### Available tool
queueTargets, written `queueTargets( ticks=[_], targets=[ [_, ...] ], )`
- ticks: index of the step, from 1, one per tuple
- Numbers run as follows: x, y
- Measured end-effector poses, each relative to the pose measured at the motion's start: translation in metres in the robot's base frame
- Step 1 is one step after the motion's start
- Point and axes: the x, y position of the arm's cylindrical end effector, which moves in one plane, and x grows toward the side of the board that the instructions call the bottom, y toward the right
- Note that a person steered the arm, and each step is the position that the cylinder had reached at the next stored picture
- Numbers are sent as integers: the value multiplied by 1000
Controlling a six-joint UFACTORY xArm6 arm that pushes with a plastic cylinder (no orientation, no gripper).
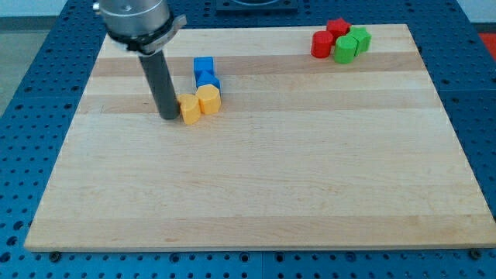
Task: Move the yellow hexagon and yellow heart to the right
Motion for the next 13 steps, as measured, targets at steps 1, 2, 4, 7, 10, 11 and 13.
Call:
queueTargets(
  ticks=[1, 2, 4, 7, 10, 11, 13],
  targets=[
    [-26, 10],
    [-33, 1],
    [-33, -61],
    [-28, -80],
    [-28, -85],
    [-28, -85],
    [-7, -89]
  ],
)
